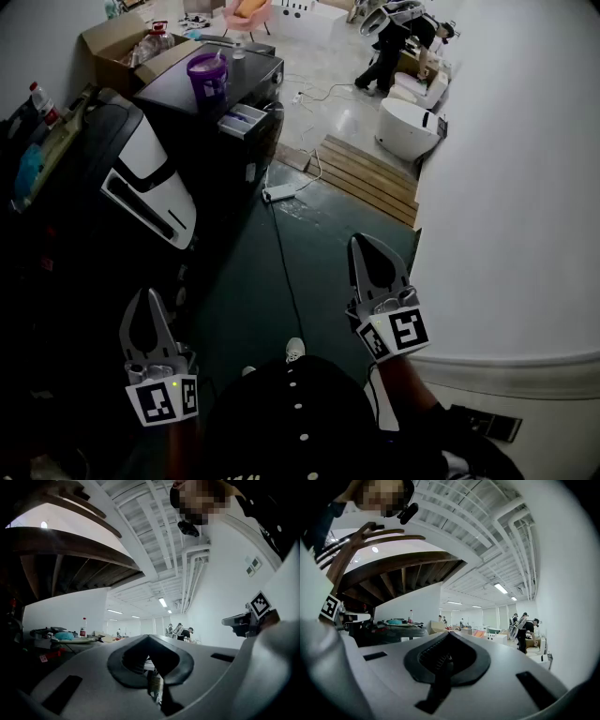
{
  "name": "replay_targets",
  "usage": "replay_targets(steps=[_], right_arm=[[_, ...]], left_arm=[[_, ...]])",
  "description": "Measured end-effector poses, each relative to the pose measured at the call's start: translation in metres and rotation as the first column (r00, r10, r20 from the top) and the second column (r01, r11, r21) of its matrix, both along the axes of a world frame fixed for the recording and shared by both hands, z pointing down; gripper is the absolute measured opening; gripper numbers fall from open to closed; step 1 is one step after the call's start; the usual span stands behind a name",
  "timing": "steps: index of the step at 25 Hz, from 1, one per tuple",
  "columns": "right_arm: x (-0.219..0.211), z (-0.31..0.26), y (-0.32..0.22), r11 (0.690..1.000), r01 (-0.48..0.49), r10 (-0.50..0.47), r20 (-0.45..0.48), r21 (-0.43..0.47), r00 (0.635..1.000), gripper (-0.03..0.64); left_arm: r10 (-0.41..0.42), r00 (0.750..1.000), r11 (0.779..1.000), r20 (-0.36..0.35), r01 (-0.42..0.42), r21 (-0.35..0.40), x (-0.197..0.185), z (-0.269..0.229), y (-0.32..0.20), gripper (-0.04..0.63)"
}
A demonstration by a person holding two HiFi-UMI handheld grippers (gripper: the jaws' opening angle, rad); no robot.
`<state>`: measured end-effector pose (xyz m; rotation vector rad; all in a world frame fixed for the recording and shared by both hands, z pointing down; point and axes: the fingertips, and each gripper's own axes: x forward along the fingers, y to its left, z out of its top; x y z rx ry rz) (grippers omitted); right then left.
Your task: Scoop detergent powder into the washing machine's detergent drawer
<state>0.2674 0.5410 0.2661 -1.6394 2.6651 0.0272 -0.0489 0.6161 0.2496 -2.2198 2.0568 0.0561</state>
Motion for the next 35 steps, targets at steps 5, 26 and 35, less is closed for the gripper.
replay_targets(steps=[5,26,35], right_arm=[[0.005,0.004,0.001,1.000,-0.002,0.002,-0.003,-0.013,1.000,0.028],[0.026,0.023,-0.009,1.000,0.024,-0.024,-0.015,-0.001,1.000,0.289],[0.037,0.034,-0.041,0.996,0.077,-0.076,0.020,-0.041,0.997,0.229]], left_arm=[[-0.002,1.000,1.000,-0.004,0.002,-0.001,0.005,0.003,0.001,0.005],[-0.026,1.000,0.999,0.008,0.026,-0.035,0.041,0.013,-0.003,0.005],[-0.085,0.996,0.994,0.009,0.086,-0.069,0.058,0.019,-0.017,0.005]])
